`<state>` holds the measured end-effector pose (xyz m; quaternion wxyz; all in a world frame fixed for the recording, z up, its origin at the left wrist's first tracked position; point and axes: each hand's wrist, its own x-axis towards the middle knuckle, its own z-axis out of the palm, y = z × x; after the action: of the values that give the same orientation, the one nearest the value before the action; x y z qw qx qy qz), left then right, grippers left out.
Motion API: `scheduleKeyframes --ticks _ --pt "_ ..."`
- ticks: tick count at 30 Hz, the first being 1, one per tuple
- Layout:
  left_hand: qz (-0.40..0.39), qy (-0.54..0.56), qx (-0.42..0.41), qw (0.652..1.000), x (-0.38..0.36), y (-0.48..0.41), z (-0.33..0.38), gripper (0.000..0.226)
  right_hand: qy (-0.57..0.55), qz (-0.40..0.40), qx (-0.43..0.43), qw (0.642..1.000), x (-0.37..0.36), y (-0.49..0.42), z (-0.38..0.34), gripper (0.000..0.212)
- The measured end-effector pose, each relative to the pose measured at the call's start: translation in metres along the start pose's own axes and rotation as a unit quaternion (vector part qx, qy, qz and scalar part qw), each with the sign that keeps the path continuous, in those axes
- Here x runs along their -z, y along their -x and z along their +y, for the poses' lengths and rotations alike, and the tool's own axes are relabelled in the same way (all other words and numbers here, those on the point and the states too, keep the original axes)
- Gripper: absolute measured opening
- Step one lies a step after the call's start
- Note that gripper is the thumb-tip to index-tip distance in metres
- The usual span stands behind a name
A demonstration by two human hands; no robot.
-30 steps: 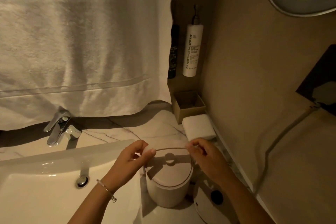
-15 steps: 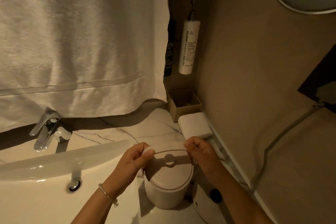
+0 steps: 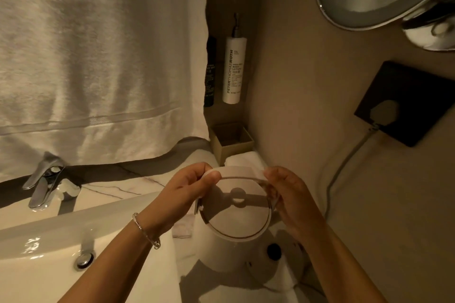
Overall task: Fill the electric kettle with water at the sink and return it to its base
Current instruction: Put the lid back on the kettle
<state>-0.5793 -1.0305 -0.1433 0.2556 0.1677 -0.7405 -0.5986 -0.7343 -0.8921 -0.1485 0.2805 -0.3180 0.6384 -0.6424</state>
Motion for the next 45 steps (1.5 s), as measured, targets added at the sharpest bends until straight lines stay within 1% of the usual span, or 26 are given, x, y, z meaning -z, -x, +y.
scheduleKeyframes --ticks 2,5,7,11,14,16,19,24,27,30,33,36,40,45 --pt "-0.024 0.016 -0.006 1.0 -0.012 -0.004 0.006 0.027 0.011 0.011 0.013 1.0 0.014 0.007 -0.006 0.026" --pt "-0.05 0.046 -0.008 0.998 -0.032 -0.009 0.006 0.032 0.02 0.026 0.004 0.999 0.032 0.014 -0.008 0.031" --pt "-0.081 0.055 -0.009 0.995 -0.049 -0.015 0.002 0.036 0.014 0.056 -0.006 0.998 0.05 0.022 -0.004 0.026" --pt "-0.111 0.061 -0.014 0.992 -0.071 -0.024 -0.009 0.028 -0.043 0.067 -0.015 0.997 0.069 0.035 0.009 0.032" --pt "-0.132 0.065 0.002 0.989 -0.087 -0.03 -0.018 0.024 -0.074 0.091 -0.023 0.993 0.082 0.041 0.019 0.025" --pt "-0.139 0.063 0.015 0.988 -0.095 -0.033 -0.024 0.023 -0.073 0.114 -0.029 0.99 0.087 0.043 0.025 0.02" --pt "-0.15 0.066 0.024 0.986 -0.102 -0.033 -0.03 0.023 -0.049 0.133 -0.036 0.989 0.091 0.046 0.032 0.024" --pt "-0.153 0.076 0.027 0.985 -0.107 -0.034 -0.034 0.022 -0.037 0.133 -0.031 0.99 0.096 0.049 0.04 0.026" --pt "-0.149 0.075 0.025 0.986 -0.108 -0.035 -0.033 0.024 -0.047 0.134 -0.02 0.99 0.095 0.045 0.042 0.031" --pt "-0.149 0.078 0.021 0.985 -0.105 -0.036 -0.033 0.026 -0.028 0.13 -0.009 0.991 0.092 0.041 0.042 0.035" --pt "-0.147 0.08 0.02 0.986 -0.102 -0.04 -0.034 0.025 -0.027 0.12 0.004 0.992 0.092 0.036 0.041 0.029" --pt "-0.142 0.077 0.028 0.986 -0.1 -0.044 -0.038 0.025 -0.022 0.123 -0.002 0.992 0.091 0.03 0.043 0.025" --pt "-0.135 0.085 0.032 0.987 -0.1 -0.045 -0.044 0.026 0.007 0.119 0.003 0.993 0.091 0.024 0.046 0.034" --pt "-0.137 0.086 0.035 0.986 -0.097 -0.045 -0.047 0.026 0.031 0.107 0.01 0.994 0.09 0.022 0.044 0.036"
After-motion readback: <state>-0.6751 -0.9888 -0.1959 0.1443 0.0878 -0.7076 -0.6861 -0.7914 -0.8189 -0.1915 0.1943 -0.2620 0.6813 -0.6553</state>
